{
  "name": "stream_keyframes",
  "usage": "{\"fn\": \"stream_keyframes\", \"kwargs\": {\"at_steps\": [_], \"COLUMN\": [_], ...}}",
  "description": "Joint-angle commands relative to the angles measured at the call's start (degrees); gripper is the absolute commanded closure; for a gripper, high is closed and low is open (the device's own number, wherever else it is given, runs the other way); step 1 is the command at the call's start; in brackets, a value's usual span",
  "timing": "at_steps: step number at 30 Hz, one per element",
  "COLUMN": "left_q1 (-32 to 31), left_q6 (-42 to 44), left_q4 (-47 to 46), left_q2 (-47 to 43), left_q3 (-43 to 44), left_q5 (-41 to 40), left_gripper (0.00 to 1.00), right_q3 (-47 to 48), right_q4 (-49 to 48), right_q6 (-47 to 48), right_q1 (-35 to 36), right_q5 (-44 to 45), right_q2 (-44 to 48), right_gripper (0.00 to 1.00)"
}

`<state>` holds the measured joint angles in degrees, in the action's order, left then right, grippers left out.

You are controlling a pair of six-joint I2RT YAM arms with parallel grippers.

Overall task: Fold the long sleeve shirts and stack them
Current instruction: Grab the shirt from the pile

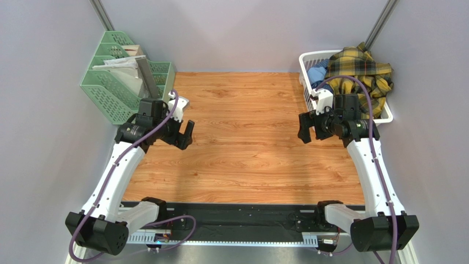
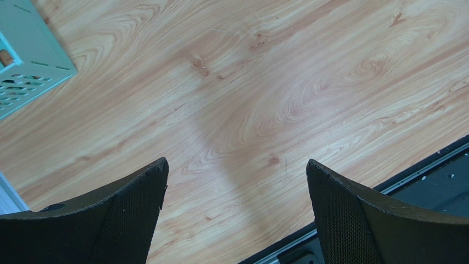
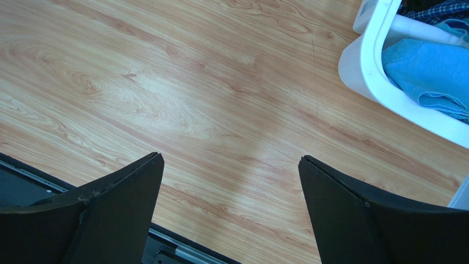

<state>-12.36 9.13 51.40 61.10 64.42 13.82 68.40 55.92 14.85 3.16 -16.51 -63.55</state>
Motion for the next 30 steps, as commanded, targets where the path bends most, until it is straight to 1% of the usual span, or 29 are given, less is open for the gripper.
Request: {"fn": "stream_keyframes", "kwargs": {"at_steps": [1,4,5,6,8,9,10,11,14,18,24,25,30], "left_q1": [0.0,0.1,0.1,0.1,0.1,0.1,0.1,0.1,0.0,0.1,0.1,0.1,0.1], "left_q6": [1.4,2.6,2.7,2.7,3.1,3.3,3.3,3.6,4.1,3.2,2.7,3.1,3.5], "left_q4": [-1.7,-0.2,0.4,0.9,1.1,1.1,1.2,1.4,2.0,2.0,1.2,1.2,0.7], "left_q2": [0.6,1.6,1.7,1.7,1.7,1.9,2.1,2.4,3.2,4.0,6.2,6.7,8.2], "left_q3": [2.0,4.4,5.1,5.6,6.9,7.2,7.9,8.3,9.1,9.4,9.1,8.9,8.6], "left_q5": [2.0,4.7,5.8,7.2,7.9,8.1,8.1,8.5,10.2,11.6,11.8,11.8,11.1], "left_gripper": [0.01,0.01,0.01,0.01,0.01,0.01,0.01,0.01,0.01,0.01,0.01,0.01,0.01], "right_q3": [3.4,9.7,11.6,16.6,21.8,24.3,29.3,31.5,38.2,44.7,54.9,56.0,58.7], "right_q4": [-1.1,-1.0,-0.9,-0.6,0.2,0.4,0.4,0.2,-2.0,-4.6,-6.4,-6.8,-8.8], "right_q6": [-0.3,0.5,0.9,1.1,1.4,1.1,0.9,0.6,-0.9,-1.3,-1.8,-1.8,-1.7], "right_q1": [-0.9,-5.7,-8.8,-10.3,-14.1,-15.3,-16.4,-18.3,-20.8,-21.2,-21.2,-21.3,-21.2], "right_q5": [1.5,1.6,1.2,0.8,0.2,0.3,0.0,0.2,1.4,4.3,8.3,7.8,7.4], "right_q2": [-1.7,-5.6,-8.3,-9.9,-14.5,-16.0,-17.6,-20.6,-26.1,-32.5,-44.5,-47.5,-54.7], "right_gripper": [0.00,0.00,0.00,0.00,0.00,0.00,0.00,0.00,0.00,0.00,0.00,0.00,0.00]}}
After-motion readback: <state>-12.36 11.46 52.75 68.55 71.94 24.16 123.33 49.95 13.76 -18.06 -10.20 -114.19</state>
